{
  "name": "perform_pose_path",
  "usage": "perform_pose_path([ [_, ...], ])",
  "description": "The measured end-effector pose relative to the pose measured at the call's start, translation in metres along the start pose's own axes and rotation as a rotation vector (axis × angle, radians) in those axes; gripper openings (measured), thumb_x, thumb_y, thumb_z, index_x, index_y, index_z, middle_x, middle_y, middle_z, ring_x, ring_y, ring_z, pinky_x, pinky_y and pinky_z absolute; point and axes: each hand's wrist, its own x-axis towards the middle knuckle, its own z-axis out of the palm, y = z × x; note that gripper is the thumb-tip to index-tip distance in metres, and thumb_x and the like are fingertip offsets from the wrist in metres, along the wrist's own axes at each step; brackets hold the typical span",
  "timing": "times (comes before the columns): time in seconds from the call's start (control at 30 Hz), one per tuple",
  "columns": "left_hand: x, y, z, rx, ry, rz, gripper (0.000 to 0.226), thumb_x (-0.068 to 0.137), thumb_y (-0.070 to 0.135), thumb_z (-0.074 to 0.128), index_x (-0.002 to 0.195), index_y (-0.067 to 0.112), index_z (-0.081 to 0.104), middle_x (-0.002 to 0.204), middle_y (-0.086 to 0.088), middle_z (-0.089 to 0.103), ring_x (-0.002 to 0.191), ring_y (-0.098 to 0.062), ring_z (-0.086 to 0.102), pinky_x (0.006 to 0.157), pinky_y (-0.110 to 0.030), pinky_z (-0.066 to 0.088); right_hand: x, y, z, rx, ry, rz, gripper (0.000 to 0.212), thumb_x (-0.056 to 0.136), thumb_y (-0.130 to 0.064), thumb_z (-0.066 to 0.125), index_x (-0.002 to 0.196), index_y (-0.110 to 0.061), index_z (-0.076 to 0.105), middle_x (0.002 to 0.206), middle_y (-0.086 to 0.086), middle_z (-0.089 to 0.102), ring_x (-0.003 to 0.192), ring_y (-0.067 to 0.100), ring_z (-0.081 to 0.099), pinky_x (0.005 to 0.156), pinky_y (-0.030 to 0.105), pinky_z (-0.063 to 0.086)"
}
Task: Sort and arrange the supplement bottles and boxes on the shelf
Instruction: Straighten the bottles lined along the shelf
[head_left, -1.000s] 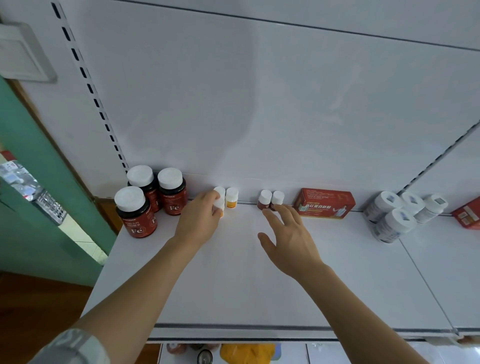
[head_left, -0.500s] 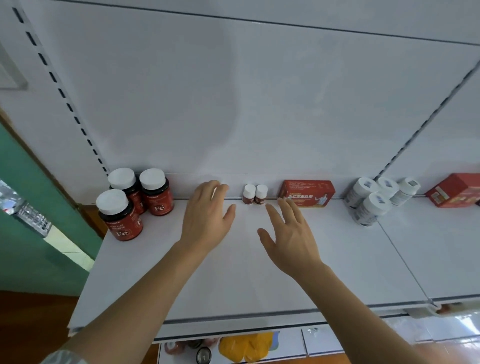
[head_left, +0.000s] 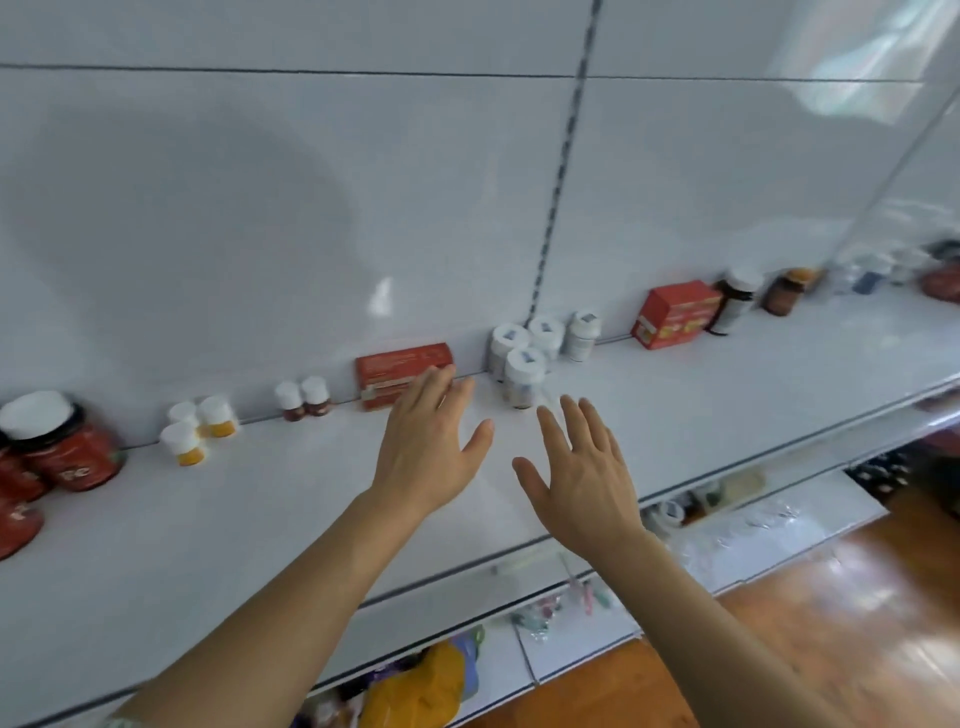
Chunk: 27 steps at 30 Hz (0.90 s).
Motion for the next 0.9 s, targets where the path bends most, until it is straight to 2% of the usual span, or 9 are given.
perform_pose_path([
  [0.13,0.020,0.083,0.036,-0.004,-0.046,0.047,0.069,0.091,0.059,0.031,0.142,0.016,0.048,0.153,-0.006,0.040,0.144,-0.026,0.031,0.118,-0.040,0.023,-0.018,0.088,-0.022,-0.024,-0.004,0.070,0.078,0.093,-0.065,0.012,0.156,-0.019,0.018,0.164,0.011,0.012,0.152,0.029,0.003,0.122,0.044,0.010],
  [0.3,0.044,0.183,0.082,-0.040,-0.128,0.098,0.071,0.091,0.059,0.030,0.149,0.020,0.037,0.160,-0.004,0.028,0.149,-0.022,0.018,0.122,-0.038,0.015,-0.043,0.193,-0.045,-0.037,-0.002,0.189,0.074,0.098,-0.063,0.018,0.157,-0.020,0.012,0.165,0.010,0.006,0.153,0.028,-0.002,0.124,0.045,0.007],
  [0.43,0.071,0.256,0.117,-0.045,-0.184,0.196,0.078,0.088,0.063,0.020,0.150,0.019,0.036,0.160,-0.006,0.028,0.149,-0.024,0.016,0.122,-0.039,0.014,-0.057,0.268,-0.064,-0.020,0.009,0.301,0.074,0.098,-0.064,0.018,0.158,-0.021,0.006,0.166,0.007,-0.001,0.152,0.025,-0.008,0.124,0.042,0.001],
  [0.63,0.122,0.357,0.179,-0.067,-0.252,0.310,0.073,0.091,0.060,0.026,0.152,0.021,0.032,0.160,-0.006,0.028,0.149,-0.025,0.018,0.122,-0.042,0.017,-0.059,0.377,-0.078,-0.040,0.041,0.436,0.074,0.098,-0.065,0.017,0.157,-0.021,0.005,0.166,0.005,0.001,0.152,0.025,-0.006,0.124,0.043,0.004],
  [0.9,0.222,0.492,0.264,-0.144,-0.266,0.421,0.065,0.098,0.057,0.033,0.153,0.022,0.029,0.160,-0.005,0.026,0.149,-0.025,0.018,0.122,-0.041,0.017,-0.026,0.528,-0.117,-0.124,0.083,0.565,0.073,0.099,-0.064,0.022,0.157,-0.022,0.008,0.166,0.005,0.005,0.153,0.026,-0.002,0.124,0.042,0.004],
])
